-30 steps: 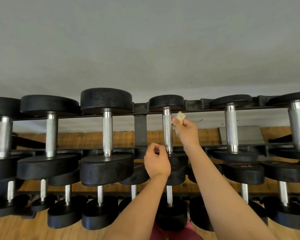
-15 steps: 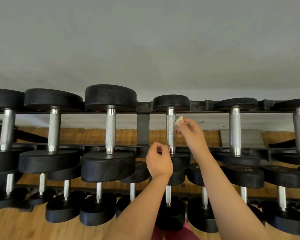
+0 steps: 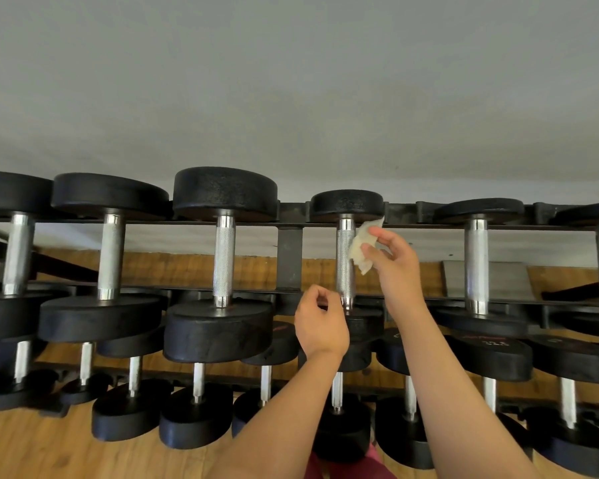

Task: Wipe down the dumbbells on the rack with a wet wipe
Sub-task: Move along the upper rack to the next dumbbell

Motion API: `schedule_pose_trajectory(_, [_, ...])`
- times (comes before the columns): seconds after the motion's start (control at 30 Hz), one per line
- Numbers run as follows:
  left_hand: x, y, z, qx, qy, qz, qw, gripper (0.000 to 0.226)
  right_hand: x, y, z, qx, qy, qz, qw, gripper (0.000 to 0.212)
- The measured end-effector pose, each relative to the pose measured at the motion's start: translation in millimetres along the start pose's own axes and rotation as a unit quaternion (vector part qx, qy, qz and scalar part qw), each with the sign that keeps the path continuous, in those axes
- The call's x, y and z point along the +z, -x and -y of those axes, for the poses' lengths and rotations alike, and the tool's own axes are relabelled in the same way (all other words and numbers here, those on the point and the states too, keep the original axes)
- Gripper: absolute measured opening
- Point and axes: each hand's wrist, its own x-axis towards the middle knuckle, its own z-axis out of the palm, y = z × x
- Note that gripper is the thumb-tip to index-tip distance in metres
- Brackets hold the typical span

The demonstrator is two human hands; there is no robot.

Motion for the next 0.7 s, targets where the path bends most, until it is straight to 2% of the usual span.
schedule_pose_trajectory(0.17, [0, 1, -1, 0.001, -0.001, 0.0, 1.0, 0.021, 6, 0, -14, 0.04, 0.036, 0.02, 0.998, 0.029])
schedule_pose_trajectory(0.27, [0, 0, 0, 0.004, -0.002, 0.001, 1.0, 0.022, 2, -2, -21, 0.017, 0.131, 0.035, 0.991, 0.03])
schedule_pose_trajectory(0.33, [0, 0, 1, 0.004, -0.005, -0.001, 1.0, 0.022, 1, -1, -20, 0.009, 0.157, 0.052, 0.986, 0.031])
schedule_pose_trajectory(0.53, [0, 0, 0, 0.0, -0.008, -0.001, 1.0, 0.023, 12, 2, -7, 0.049, 0.087, 0.115, 0.988, 0.017])
schedule_pose_trajectory(0.6, [0, -1, 0, -0.001, -0.008, -0.002, 1.0, 0.023, 18, 3, -9, 0.032, 0.099, 0.086, 0.991, 0.017])
schedule_pose_trajectory(0.7, [0, 0, -1, 0.0, -0.008, -0.002, 1.0, 0.024, 20, 5, -16, -0.009, 0.119, -0.005, 0.993, 0.02])
